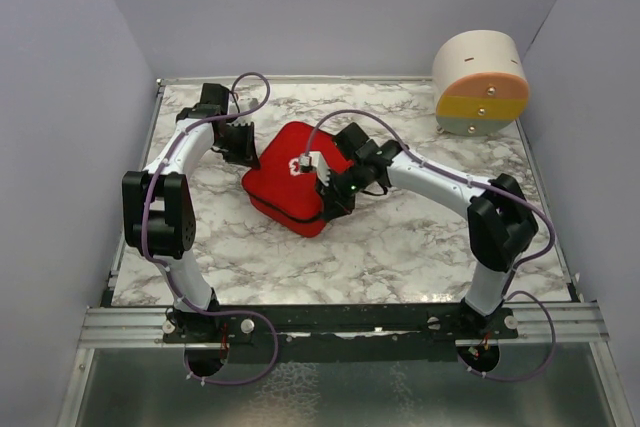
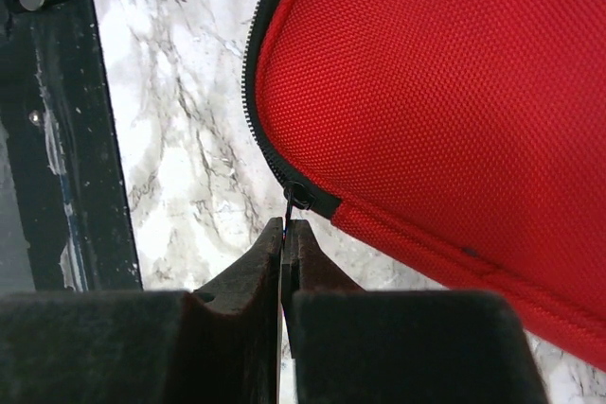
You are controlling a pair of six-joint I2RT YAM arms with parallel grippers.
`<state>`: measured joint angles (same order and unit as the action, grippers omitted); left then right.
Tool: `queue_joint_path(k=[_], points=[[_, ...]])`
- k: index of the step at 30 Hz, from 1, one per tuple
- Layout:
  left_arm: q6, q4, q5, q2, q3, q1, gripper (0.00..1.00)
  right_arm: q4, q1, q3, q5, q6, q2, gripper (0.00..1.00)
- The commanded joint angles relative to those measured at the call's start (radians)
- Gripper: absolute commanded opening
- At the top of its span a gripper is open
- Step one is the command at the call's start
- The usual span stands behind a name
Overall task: Organize the medicine kit
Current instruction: Zip the medicine box at the center of the board.
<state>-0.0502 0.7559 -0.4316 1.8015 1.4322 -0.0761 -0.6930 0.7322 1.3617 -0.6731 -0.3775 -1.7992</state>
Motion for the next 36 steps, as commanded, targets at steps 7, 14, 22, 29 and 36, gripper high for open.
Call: queue_joint_path(k=[7,14,22,29,36], points=[[-0.035,-0.047,0.055,0.012,-0.034,-0.012,0.0,0.026,0.135,0.168,-0.074,0.043,-0.087,0.01],[-0.042,-0.062,0.056,0.001,-0.051,-0.011,0.0,0.028,0.201,0.242,-0.09,0.052,-0.149,0.01],[-0.05,-0.083,0.052,-0.003,-0.064,-0.011,0.0,0.049,0.25,0.302,-0.133,0.063,-0.192,0.01],[-0.059,-0.085,0.042,0.034,-0.035,-0.021,0.0,0.054,0.298,0.382,-0.151,0.06,-0.276,0.01],[-0.051,-0.087,0.04,0.068,-0.001,-0.047,0.0,0.059,0.305,0.385,-0.112,0.064,-0.282,0.01]])
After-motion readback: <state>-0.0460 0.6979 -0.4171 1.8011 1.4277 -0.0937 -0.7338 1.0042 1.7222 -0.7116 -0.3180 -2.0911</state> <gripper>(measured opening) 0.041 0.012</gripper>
